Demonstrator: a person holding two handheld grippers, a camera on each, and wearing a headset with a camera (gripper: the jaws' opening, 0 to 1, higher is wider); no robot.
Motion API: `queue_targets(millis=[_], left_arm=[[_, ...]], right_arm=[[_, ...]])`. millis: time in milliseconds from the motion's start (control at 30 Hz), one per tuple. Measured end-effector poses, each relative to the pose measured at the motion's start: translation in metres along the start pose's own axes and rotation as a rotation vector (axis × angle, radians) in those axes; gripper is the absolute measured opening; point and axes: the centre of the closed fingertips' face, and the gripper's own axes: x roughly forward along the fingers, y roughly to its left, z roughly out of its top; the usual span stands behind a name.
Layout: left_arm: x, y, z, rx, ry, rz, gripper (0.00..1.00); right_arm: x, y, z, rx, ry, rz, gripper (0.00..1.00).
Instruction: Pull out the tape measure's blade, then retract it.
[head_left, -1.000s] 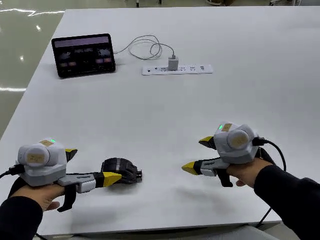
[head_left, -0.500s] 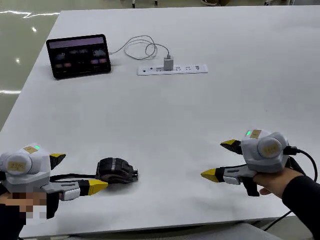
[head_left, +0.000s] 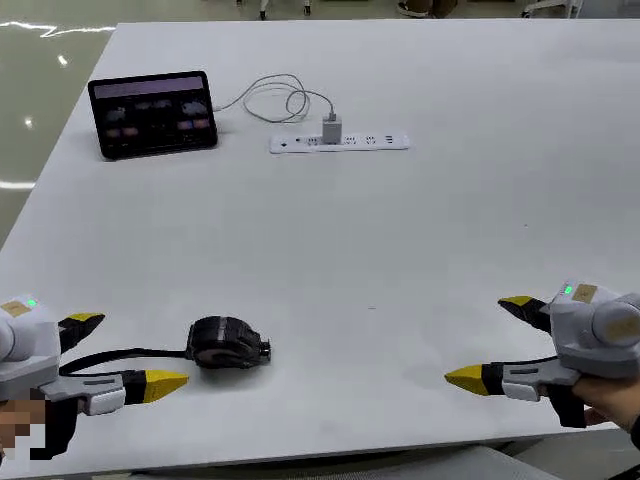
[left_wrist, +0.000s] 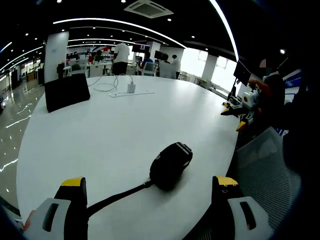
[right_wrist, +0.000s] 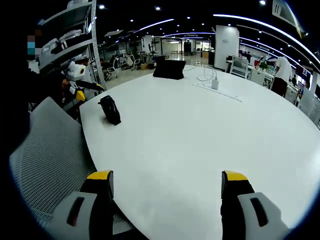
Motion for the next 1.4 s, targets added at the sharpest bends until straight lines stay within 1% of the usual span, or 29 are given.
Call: queue_targets(millis=[67, 167, 233, 300, 367, 433, 467, 500, 533, 600, 633, 767, 933, 1000, 1100, 1167, 1233, 1400], left_arm=[[-0.003, 0.004, -0.001, 0.016, 0.004, 0.012, 1.0], [-0.006, 0.006, -0.004, 0.011, 0.008, 0.015, 1.0], [-0.009, 0.007, -0.005, 0.008, 0.008, 0.016, 1.0], [-0.01, 0.006, -0.006, 0.012, 0.007, 0.009, 1.0], [-0.01, 0.007, -0.007, 0.011, 0.007, 0.015, 1.0], [-0.011, 0.005, -0.007, 0.008, 0.005, 0.009, 1.0], [-0.011, 0.006, -0.008, 0.019, 0.009, 0.021, 1.0], [-0.011, 0.011, -0.009, 0.038, 0.016, 0.043, 1.0], [-0.011, 0.01, -0.008, 0.037, 0.014, 0.038, 1.0], [-0.012, 0.011, -0.007, 0.012, 0.007, 0.028, 1.0], [-0.013, 0.011, -0.007, 0.014, 0.006, 0.031, 1.0], [-0.015, 0.009, -0.005, 0.013, 0.008, 0.025, 1.0], [-0.017, 0.01, -0.005, 0.006, 0.011, 0.027, 1.0], [-0.017, 0.008, -0.007, -0.015, 0.023, 0.017, 1.0], [-0.018, 0.007, -0.007, -0.011, 0.023, 0.014, 1.0], [-0.017, 0.007, -0.008, 0.003, 0.028, 0.02, 1.0], [-0.017, 0.006, -0.009, -0.002, 0.032, 0.015, 1.0], [-0.017, 0.006, -0.009, 0.004, 0.034, 0.021, 1.0]], right_arm=[[-0.003, -0.003, -0.004, 0.004, 0.005, -0.011, 0.85], [-0.007, -0.006, -0.008, 0.009, 0.011, -0.018, 0.88], [-0.01, -0.007, -0.008, 0.012, 0.011, -0.022, 0.9], [-0.013, -0.004, -0.007, 0.012, 0.01, -0.021, 0.92], [-0.014, -0.005, -0.009, 0.014, 0.013, -0.023, 0.93], [-0.016, -0.005, -0.009, 0.015, 0.015, -0.023, 0.95], [-0.016, -0.006, -0.01, 0.012, 0.018, -0.025, 0.96], [-0.017, -0.006, -0.011, 0.009, 0.025, -0.027, 0.96], [-0.017, -0.006, -0.012, 0.007, 0.028, -0.029, 0.97], [-0.018, -0.006, -0.012, 0.011, 0.026, -0.031, 0.99], [-0.018, -0.006, -0.013, 0.015, 0.029, -0.031, 1.0], [-0.019, -0.005, -0.015, 0.011, 0.037, -0.024, 1.0], [-0.02, -0.006, -0.017, 0.012, 0.042, -0.022, 1.0], [-0.02, -0.007, -0.018, 0.015, 0.042, -0.021, 1.0], [-0.021, -0.008, -0.018, 0.017, 0.044, -0.023, 1.0], [-0.021, -0.008, -0.016, 0.02, 0.037, -0.021, 1.0], [-0.021, -0.009, -0.016, 0.018, 0.036, -0.022, 1.0], [-0.019, -0.009, -0.018, 0.02, 0.044, -0.007, 1.0]])
